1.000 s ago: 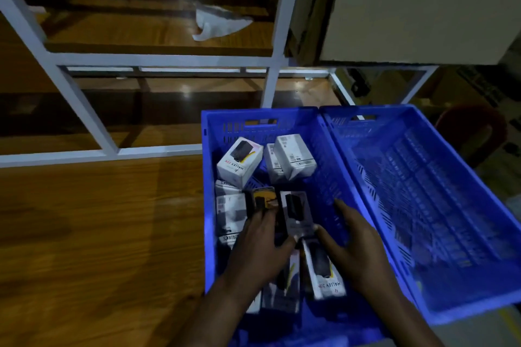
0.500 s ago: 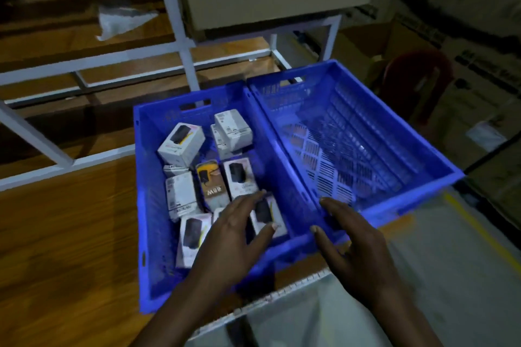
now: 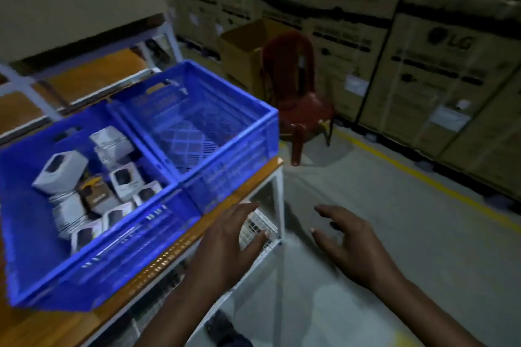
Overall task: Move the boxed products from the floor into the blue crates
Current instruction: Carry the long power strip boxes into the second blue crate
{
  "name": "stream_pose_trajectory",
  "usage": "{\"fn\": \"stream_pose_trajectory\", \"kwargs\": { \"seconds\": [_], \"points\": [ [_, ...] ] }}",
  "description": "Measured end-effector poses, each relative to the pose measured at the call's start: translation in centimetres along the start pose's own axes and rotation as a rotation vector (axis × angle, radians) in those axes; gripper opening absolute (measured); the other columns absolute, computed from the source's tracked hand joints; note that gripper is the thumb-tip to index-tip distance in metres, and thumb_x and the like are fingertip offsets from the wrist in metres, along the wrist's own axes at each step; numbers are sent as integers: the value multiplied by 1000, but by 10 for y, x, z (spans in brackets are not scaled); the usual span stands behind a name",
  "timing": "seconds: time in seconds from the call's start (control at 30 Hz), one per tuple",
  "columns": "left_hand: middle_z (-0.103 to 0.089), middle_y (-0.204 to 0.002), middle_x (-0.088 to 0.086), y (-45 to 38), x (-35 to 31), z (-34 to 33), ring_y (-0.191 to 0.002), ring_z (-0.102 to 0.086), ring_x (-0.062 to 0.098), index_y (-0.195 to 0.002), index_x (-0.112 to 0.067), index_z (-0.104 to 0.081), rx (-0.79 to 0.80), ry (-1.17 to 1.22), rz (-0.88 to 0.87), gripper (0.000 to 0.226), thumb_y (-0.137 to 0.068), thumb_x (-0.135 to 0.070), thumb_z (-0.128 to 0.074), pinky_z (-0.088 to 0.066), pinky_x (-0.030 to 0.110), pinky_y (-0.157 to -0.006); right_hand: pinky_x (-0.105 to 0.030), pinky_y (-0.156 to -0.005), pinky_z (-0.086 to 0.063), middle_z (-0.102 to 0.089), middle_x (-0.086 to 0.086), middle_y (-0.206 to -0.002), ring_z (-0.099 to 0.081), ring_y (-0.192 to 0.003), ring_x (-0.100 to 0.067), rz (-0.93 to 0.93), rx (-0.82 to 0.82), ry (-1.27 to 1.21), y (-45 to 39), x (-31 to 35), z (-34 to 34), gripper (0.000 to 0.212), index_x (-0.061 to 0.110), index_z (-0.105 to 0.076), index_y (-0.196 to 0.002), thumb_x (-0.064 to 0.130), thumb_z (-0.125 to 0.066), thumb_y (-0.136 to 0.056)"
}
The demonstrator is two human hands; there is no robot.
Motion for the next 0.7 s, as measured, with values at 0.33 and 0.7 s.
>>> {"fn": "stream_pose_trajectory", "kwargs": {
  "seconds": [0.33, 0.7],
  "points": [
    [-54, -146, -13, -24, -121, -144, -135, -48, 2, -147, -30, -51, 370, -5, -172, 66, -90, -63, -55, -40, 19, -110, -28, -104, -48, -55, 13, -145, -56, -129, -9, -342, -141, 133, 135, -123, 115, 56, 30, -53, -144, 58, -57, -96],
    [-57, -144, -8, -73, -255, -312, -133, -52, 12, -145, -27, -54, 733, 0, -389, 62, -92, -57, -64, -45, 34, -111, -42, -103, -53, -61, 7, -138, -60, -126, -14, -885, -634, -46, 275, -246, 186, 54, 25, -58, -141, 48, -66, -93]
  ]
}}
Point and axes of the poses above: each hand's wrist, its own y-axis away from the middle knuckle, its own z-axis out of the back of the hand, x = y × z, the point moved 5 cm from there along -y, towards the middle knuckle
